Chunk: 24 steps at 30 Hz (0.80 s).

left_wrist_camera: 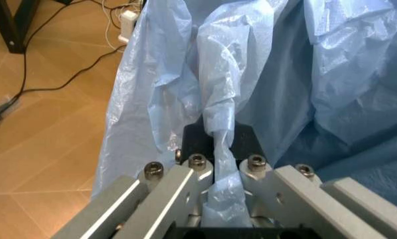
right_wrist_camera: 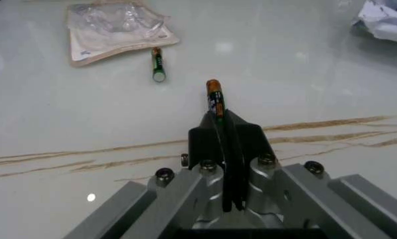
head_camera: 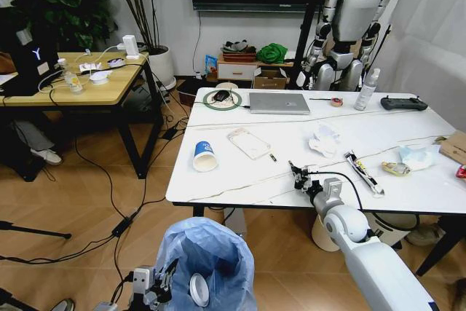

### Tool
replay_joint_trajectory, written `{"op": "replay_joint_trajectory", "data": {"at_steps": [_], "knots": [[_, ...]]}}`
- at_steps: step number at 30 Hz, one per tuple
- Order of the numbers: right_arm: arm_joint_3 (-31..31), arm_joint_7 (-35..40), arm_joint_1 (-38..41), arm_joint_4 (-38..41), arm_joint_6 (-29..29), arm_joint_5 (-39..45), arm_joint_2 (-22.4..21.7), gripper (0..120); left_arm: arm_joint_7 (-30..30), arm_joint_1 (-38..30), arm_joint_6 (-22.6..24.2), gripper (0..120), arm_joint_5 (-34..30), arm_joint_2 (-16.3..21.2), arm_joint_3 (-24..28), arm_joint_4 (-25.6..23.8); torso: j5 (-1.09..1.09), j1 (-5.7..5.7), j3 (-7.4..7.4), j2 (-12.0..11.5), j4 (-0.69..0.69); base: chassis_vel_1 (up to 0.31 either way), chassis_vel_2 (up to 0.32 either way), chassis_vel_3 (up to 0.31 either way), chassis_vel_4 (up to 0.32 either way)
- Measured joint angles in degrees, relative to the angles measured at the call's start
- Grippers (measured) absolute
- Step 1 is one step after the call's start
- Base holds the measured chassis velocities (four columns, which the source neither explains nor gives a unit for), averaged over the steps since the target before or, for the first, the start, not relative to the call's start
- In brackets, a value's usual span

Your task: Pick up the trash bin and place the trash from the table into it.

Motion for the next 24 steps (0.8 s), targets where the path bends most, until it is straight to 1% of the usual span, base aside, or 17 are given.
{"op": "replay_joint_trajectory", "data": {"at_steps": [2, 3, 6, 9, 10, 11, 12, 13, 16, 18, 19, 21, 23, 24], "knots": [[0.25, -3.15, -1.09, 3.64, 1.44, 4.13, -2.25, 0, -0.04, -0.06, 0.04, 0, -0.13, 0.11, 0.12, 0.12, 0.01, 0.01, 0.00, 0.00, 0.01, 0.000, 0.000, 0.000, 0.000], [0.25, -3.15, -1.09, 3.64, 1.44, 4.13, -2.25, 0, -0.04, -0.06, 0.04, 0, -0.13, 0.11, 0.12, 0.12, 0.01, 0.01, 0.00, 0.00, 0.01, 0.000, 0.000, 0.000, 0.000], [-0.09, -10.47, -4.12, 11.35, 4.87, 11.17, -7.01, 0, -0.05, -0.08, 0.10, 0, -0.31, 0.28, 0.18, 0.17, -0.04, 0.00, 0.00, 0.00, 0.00, 0.000, 0.000, 0.000, 0.000], [-1.96, -14.94, -6.28, 15.69, 7.29, 13.15, -9.81, 0, -0.05, -0.14, 0.15, 0, -0.34, 0.29, 0.25, 0.20, -0.01, 0.00, 0.00, 0.00, -0.02, 0.000, 0.000, 0.000, 0.000], [-1.96, -14.94, -6.28, 15.69, 7.29, 13.15, -9.81, 0, -0.05, -0.14, 0.15, 0, -0.34, 0.29, 0.25, 0.20, -0.01, 0.00, 0.00, 0.00, -0.02, 0.000, 0.000, 0.000, 0.000], [-3.81, -17.89, -7.45, 18.09, 8.96, 13.55, -11.48, 0, -0.05, -0.15, 0.20, 0, -0.36, 0.27, 0.35, 0.20, -0.03, 0.00, -0.01, 0.00, -0.01, 0.000, 0.000, 0.000, 0.000], [-6.65, -20.98, -8.30, 20.40, 10.95, 13.55, -12.98, 0, -0.06, -0.17, 0.26, 0, -0.39, 0.25, 0.42, 0.18, -0.02, 0.00, -0.01, 0.00, -0.01, 0.000, 0.000, 0.000, 0.000], [-7.87, -21.94, -8.48, 21.00, 11.67, 13.50, -13.43, 0, -0.06, -0.17, 0.27, 0, -0.40, 0.23, 0.44, 0.15, -0.02, 0.00, -0.01, 0.00, -0.01, 0.000, 0.000, 0.000, 0.000], [-14.17, -25.57, -8.47, 22.20, 14.96, 11.32, -14.73, 0, -0.05, -0.22, 0.43, 0, -0.56, 0.13, 0.43, -0.44, -0.02, 0.00, -0.01, 0.00, -0.01, 0.000, 0.000, 0.000, 0.000], [-15.26, -25.98, -8.36, 22.20, 15.57, 10.74, -14.80, 0, -0.05, -0.21, 0.48, 0, -0.65, 0.11, 0.40, -0.62, -0.01, 0.00, -0.01, 0.00, 0.00, 0.000, 0.000, 0.000, 0.000], [-17.61, -26.94, -8.04, 22.12, 16.99, 9.33, -14.87, 0, -0.05, -0.20, 0.54, 0, -0.77, 0.09, 0.24, -0.93, -0.02, 0.00, -0.01, 0.00, 0.00, 0.000, 0.000, 0.000, 0.000], [-19.49, -28.09, -7.83, 21.65, 18.40, 7.54, -14.88, 0, -0.06, -0.17, 0.56, 0, -0.78, 0.08, 0.07, -1.04, -0.02, 0.00, -0.01, 0.00, 0.00, 0.000, 0.000, 0.000, 0.000], [-21.58, -30.37, -7.81, 20.25, 21.15, 3.80, -14.78, 0, -0.06, -0.02, 0.57, 0, -0.63, -0.15, -0.02, -1.18, -0.02, 0.00, 0.00, 0.00, 0.00, 0.000, 0.000, 0.000, 0.000], [-21.58, -30.37, -7.81, 20.25, 21.15, 3.80, -14.78, 0, -0.06, -0.02, 0.57, 0, -0.63, -0.15, -0.02, -1.18, -0.02, 0.00, 0.00, 0.00, 0.00, 0.000, 0.000, 0.000, 0.000]]}}
